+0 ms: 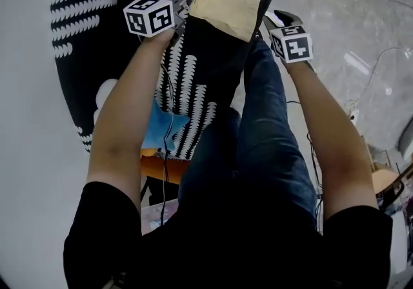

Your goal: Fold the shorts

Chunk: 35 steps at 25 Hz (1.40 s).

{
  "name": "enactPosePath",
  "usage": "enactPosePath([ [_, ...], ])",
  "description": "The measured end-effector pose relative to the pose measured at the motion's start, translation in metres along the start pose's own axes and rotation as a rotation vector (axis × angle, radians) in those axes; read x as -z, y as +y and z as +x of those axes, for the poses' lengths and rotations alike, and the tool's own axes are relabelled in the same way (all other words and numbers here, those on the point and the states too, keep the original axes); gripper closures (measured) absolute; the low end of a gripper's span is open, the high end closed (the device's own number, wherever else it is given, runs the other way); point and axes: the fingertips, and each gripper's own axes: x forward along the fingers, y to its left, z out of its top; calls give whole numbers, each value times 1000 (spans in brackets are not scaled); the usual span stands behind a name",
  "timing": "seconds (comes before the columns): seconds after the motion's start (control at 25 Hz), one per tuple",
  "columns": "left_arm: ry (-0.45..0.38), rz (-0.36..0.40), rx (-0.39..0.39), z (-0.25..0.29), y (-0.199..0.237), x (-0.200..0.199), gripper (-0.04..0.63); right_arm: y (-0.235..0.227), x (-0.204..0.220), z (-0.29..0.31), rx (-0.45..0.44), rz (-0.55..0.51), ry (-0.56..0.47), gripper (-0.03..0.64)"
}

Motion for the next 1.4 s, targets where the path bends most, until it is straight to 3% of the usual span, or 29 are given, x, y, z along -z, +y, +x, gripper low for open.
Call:
enactPosePath([
  [0.4,127,118,116,40,-71,32,545,-10,13,-29,26,34,-21,468],
  [0.76,210,158,200,79,-119,64,545,-13,42,-39,21,19,7,468],
  [1.08,326,179,229,112,-132,115,545,-18,57,-39,8,27,36,468],
  [1.4,407,186,236,124,-126,141,545,-25,56,-36,4,7,40,468],
])
